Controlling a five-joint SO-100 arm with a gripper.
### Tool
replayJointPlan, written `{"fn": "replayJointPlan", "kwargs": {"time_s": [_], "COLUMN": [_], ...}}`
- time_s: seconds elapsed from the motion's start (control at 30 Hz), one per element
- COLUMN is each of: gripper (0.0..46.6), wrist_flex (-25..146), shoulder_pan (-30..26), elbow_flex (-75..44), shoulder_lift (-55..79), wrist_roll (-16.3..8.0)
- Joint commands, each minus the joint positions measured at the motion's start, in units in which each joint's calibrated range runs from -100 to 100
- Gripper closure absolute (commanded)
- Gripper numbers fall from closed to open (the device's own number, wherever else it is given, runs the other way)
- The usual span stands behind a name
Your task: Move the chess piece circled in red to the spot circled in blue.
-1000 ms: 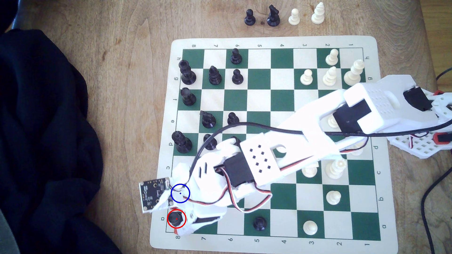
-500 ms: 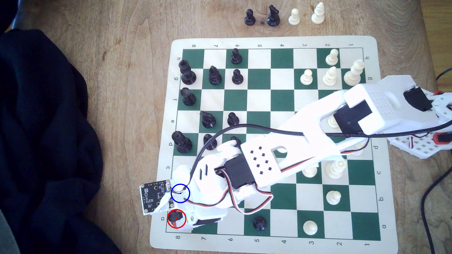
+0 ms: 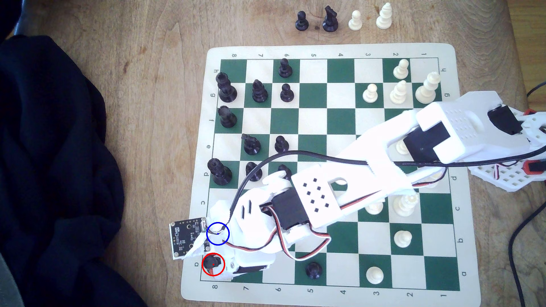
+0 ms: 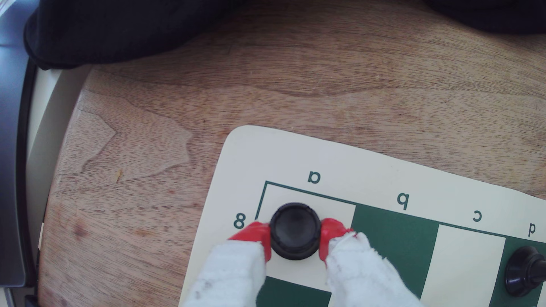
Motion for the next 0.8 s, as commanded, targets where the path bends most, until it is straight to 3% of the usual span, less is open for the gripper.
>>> {"fn": "replayJointPlan", "kwargs": {"time_s": [0.0, 0.53, 0.77], "gripper": [46.4, 46.4, 46.4], "wrist_flex": [-0.08, -7.29, -10.81], "shoulder_pan": [-0.02, 3.65, 4.91], "elbow_flex": [-1.06, 25.69, 27.77], "shoulder_lift": [-12.48, -28.61, -26.49], "wrist_roll": [-0.15, 1.32, 1.42]}}
